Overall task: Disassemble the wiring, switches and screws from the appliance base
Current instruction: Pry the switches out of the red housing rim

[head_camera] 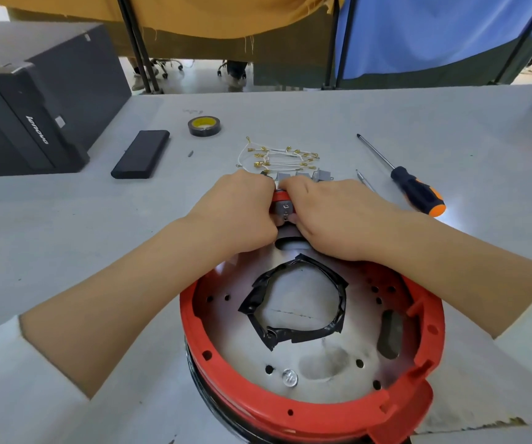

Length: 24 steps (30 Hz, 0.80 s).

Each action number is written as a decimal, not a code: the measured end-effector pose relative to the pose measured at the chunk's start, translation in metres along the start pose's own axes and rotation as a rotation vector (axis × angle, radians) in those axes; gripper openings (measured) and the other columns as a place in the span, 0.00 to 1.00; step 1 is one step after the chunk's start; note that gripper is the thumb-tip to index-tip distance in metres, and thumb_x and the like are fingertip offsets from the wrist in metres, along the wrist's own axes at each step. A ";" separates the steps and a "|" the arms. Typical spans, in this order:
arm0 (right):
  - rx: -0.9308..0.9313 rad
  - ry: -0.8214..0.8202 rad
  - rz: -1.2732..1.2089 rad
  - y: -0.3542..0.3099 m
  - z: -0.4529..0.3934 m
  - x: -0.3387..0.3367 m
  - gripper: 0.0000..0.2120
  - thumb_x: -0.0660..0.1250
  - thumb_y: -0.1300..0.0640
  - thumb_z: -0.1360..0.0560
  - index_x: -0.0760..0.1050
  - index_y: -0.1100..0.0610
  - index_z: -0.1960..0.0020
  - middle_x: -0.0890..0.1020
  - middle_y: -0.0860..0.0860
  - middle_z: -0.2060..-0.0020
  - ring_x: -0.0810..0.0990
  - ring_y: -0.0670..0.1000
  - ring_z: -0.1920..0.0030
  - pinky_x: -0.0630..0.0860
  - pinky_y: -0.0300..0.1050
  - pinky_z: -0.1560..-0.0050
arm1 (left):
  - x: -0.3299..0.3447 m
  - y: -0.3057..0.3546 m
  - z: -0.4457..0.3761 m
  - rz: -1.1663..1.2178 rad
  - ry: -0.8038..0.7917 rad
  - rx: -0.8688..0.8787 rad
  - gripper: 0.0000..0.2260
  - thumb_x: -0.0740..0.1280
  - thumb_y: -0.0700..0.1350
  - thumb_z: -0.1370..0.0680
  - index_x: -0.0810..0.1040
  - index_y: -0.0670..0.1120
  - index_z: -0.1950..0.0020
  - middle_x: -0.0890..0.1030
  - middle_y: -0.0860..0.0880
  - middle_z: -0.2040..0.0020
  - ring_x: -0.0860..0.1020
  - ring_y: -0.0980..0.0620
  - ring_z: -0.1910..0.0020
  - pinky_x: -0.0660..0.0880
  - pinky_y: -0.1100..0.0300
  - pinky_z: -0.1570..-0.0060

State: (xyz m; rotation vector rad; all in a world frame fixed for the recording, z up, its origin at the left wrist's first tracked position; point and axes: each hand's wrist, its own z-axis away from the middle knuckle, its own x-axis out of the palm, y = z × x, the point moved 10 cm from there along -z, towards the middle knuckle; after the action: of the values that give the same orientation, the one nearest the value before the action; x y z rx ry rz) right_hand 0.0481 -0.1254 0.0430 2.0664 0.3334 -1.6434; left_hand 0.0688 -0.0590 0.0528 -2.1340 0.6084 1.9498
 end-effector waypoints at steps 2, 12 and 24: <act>0.008 0.007 0.016 -0.001 0.000 -0.001 0.14 0.56 0.57 0.21 0.61 0.57 0.37 0.74 0.55 0.43 0.78 0.59 0.55 0.63 0.48 0.66 | -0.001 0.000 0.000 -0.007 0.008 -0.004 0.08 0.65 0.48 0.28 0.67 0.48 0.62 0.68 0.50 0.68 0.69 0.46 0.66 0.61 0.58 0.71; 0.041 0.025 0.115 -0.004 -0.001 -0.004 0.12 0.57 0.57 0.22 0.62 0.58 0.39 0.75 0.54 0.48 0.70 0.56 0.66 0.50 0.45 0.74 | 0.000 0.002 0.005 -0.061 0.043 -0.045 0.09 0.63 0.41 0.29 0.64 0.47 0.56 0.62 0.50 0.69 0.59 0.54 0.72 0.56 0.60 0.75; 0.073 0.015 0.103 0.000 -0.001 0.000 0.19 0.60 0.57 0.22 0.60 0.60 0.34 0.76 0.54 0.46 0.79 0.56 0.61 0.56 0.44 0.74 | 0.002 0.000 -0.001 -0.032 0.044 -0.032 0.10 0.62 0.38 0.30 0.69 0.45 0.49 0.62 0.51 0.68 0.60 0.53 0.72 0.59 0.59 0.75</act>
State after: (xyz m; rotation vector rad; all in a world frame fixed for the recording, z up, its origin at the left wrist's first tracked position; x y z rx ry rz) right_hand 0.0491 -0.1247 0.0435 2.1130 0.1714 -1.6016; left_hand 0.0698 -0.0595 0.0505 -2.1973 0.5508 1.9128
